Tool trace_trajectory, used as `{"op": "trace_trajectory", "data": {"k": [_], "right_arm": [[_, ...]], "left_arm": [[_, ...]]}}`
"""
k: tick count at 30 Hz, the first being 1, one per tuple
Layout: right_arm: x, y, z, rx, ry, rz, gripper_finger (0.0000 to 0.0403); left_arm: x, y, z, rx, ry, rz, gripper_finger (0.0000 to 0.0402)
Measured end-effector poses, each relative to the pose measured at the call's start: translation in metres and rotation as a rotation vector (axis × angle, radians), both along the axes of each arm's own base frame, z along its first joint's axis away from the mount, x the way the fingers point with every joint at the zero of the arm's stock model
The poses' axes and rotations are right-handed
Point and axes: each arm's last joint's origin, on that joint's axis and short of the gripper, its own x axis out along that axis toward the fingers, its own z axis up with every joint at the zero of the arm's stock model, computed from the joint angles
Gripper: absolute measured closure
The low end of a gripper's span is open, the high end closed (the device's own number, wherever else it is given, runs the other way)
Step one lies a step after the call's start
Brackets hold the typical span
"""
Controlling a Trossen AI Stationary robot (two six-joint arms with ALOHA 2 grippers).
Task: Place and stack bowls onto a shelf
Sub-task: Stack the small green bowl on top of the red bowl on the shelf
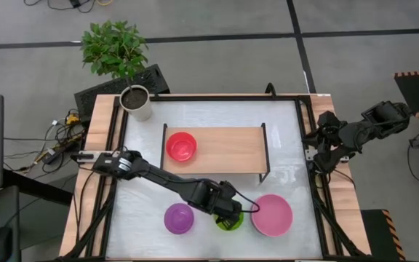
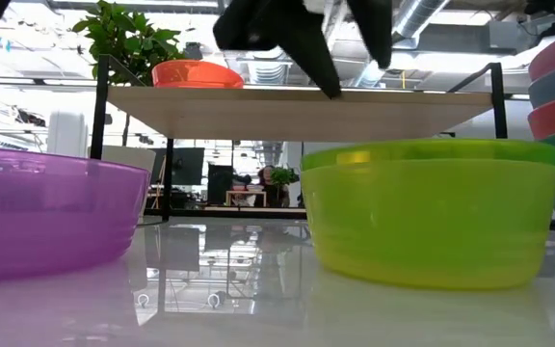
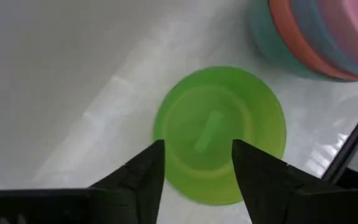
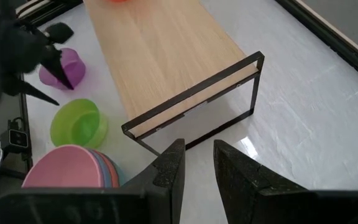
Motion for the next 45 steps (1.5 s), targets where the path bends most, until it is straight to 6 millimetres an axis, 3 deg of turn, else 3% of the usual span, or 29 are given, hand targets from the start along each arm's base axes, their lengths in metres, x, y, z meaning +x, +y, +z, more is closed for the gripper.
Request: {"op": "trace_trajectory", "data": {"k": [13,20,28,37,45], "right_arm": [[-0.002,-0.001,0.000,-0.003,0.005,0.000,0.0290],[-0.002,-0.001,-0.001,-0.004,0.009,0.000,0.0290],[-0.002,-0.001,-0.001,-0.004,0.008,0.000,0.0290],[-0.002,-0.001,-0.001,-0.004,0.008,0.000,0.0290],[-0.002,-0.001,-0.001,-0.004,0.008,0.000,0.0290]], "left_arm": [[0.003,-0.005,-0.040,0.017,0.132,0.089,0.0228],[-0.004,-0.001,-0.042,0.056,0.179,0.187,0.0228],[-0.005,-0.003,-0.040,0.030,0.187,0.177,0.0228],[0.000,-0.005,-0.052,0.000,0.198,0.117,0.0280],[-0.001,-0.004,-0.049,0.026,0.189,0.126,0.0314]]}}
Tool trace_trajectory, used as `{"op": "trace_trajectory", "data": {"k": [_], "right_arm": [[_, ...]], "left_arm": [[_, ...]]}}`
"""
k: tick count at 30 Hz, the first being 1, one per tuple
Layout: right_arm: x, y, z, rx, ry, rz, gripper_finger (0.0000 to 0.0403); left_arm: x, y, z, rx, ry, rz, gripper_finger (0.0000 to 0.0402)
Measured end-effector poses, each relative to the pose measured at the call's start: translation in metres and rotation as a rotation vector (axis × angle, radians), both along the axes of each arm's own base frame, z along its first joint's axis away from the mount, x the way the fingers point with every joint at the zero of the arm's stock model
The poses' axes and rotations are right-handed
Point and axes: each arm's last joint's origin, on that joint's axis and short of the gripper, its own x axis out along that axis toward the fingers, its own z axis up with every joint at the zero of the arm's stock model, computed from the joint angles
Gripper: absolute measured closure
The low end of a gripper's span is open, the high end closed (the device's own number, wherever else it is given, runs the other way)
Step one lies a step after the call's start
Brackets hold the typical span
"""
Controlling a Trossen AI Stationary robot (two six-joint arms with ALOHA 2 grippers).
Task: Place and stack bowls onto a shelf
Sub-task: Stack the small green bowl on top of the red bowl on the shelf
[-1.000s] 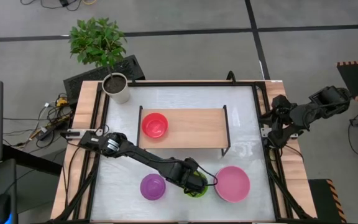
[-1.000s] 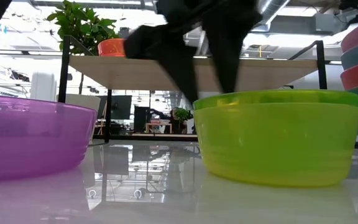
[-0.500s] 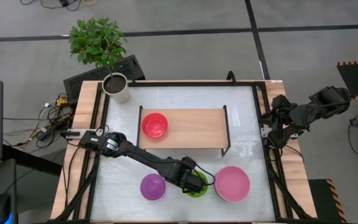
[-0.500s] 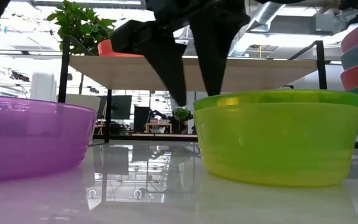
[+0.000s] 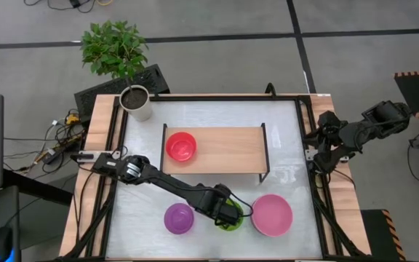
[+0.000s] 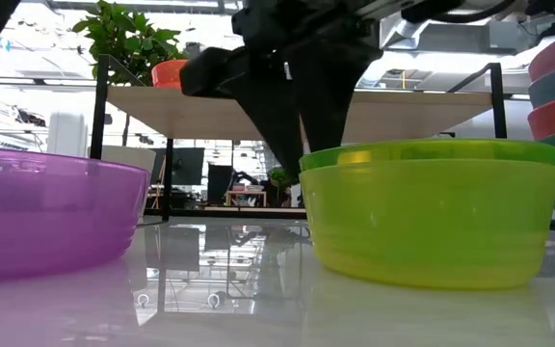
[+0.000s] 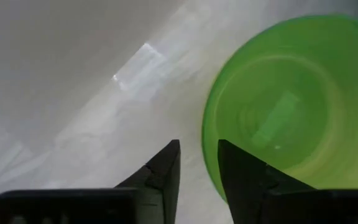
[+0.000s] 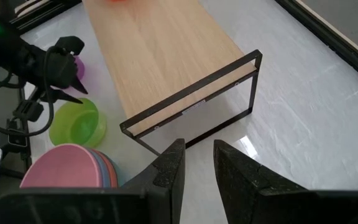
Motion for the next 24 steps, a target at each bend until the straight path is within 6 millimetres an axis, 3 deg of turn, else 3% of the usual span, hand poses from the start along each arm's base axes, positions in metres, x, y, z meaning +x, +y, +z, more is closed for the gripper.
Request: {"op": "trace_trajectory", "data": {"k": [9,24], "right_arm": [[0.0000,0.0000,0.0000,0.000,0.000,0.000,0.0290],[0.0000,0.0000,0.0000,0.001,0.000,-0.001,0.0290]], "left_arm": [[0.0025,-0.0014,0.0016,-0.012,-0.027,-0.025,0.0376],[0.0041,-0.0020,-0.0022,-0.078,-0.011,-0.041,0.0401]]}}
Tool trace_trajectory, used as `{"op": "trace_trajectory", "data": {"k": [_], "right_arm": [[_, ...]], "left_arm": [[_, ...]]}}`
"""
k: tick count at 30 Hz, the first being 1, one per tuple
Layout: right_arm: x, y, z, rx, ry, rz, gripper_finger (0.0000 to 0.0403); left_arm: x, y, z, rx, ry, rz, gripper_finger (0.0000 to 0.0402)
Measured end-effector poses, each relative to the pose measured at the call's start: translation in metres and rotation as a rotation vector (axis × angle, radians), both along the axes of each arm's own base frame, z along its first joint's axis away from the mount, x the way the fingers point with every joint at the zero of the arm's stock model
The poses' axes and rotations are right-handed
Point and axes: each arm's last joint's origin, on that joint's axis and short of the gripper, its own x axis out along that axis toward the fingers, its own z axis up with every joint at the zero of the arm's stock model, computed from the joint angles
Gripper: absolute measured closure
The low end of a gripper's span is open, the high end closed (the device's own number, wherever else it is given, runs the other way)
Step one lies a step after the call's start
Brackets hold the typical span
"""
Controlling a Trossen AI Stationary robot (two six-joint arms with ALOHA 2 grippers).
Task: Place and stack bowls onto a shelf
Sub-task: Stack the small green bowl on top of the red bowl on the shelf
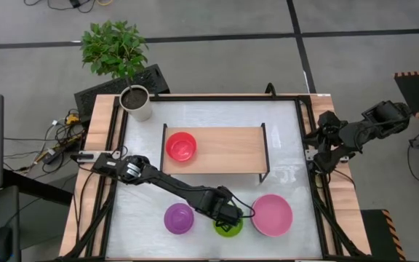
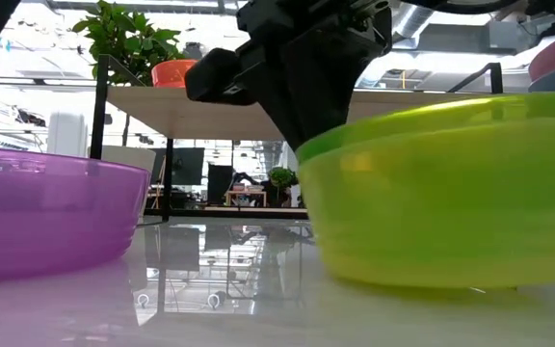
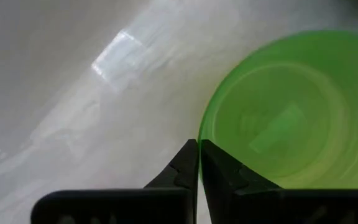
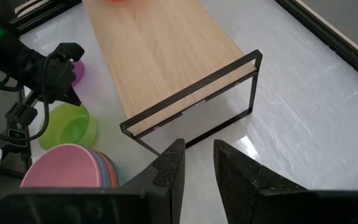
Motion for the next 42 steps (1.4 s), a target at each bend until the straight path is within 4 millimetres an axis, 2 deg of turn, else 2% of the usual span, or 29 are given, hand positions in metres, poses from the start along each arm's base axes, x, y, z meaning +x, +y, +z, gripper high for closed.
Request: {"op": "trace_trajectory", "data": {"k": [11,20,28,42], "right_arm": [[0.000,0.000,0.000,0.000,0.000,-0.001,0.0290],[0.000,0.000,0.000,-0.001,0.000,0.000,0.0290],[0.000,0.000,0.000,-0.001,0.000,0.001,0.0290],[0.000,0.000,0.000,-0.004,0.000,0.000,0.0290]], "left_arm": [[0.000,0.000,0.015,-0.019,-0.005,0.029,0.0401],[-0.002,0.001,0.050,-0.020,-0.042,0.044,0.0401],[-0.009,0.004,0.068,-0.025,-0.065,0.061,0.0401],[-0.014,0.008,0.088,-0.027,-0.124,0.066,0.0401]]}}
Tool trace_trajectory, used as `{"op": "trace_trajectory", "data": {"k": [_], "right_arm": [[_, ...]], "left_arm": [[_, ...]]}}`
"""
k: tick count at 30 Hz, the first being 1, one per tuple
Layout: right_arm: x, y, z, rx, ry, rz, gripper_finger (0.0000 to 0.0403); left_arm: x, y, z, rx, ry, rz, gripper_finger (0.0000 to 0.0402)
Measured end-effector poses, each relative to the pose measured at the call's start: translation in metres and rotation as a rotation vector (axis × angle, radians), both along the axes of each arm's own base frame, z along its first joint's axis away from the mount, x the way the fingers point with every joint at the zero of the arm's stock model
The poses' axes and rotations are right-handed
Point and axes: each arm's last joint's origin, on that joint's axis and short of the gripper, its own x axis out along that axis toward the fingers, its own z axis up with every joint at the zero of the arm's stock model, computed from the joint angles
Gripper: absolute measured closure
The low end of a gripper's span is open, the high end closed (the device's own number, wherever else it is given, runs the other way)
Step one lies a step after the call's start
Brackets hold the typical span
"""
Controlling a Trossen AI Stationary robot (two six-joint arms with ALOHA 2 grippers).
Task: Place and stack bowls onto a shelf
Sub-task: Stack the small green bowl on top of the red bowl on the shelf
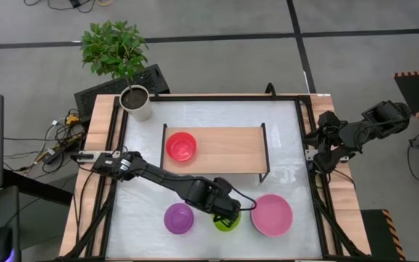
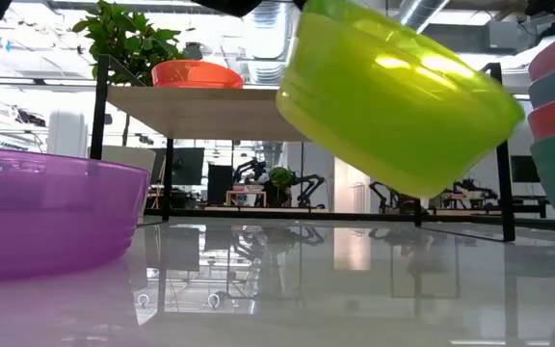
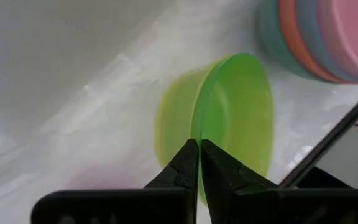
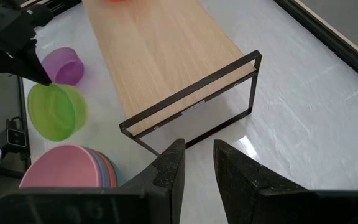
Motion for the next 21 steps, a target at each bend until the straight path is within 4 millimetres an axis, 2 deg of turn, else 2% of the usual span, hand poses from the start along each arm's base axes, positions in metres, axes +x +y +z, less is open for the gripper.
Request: {"op": "trace_trajectory", "data": {"k": [9,21], "right_arm": [[0.000,0.000,0.000,0.000,0.000,-0.001,0.0290],[0.000,0.000,0.000,0.001,-0.001,-0.002,0.0290]], "left_arm": [[-0.002,0.003,0.016,-0.009,-0.076,0.011,0.0401],[0.000,0.010,0.019,0.063,-0.102,-0.016,0.0401]]}}
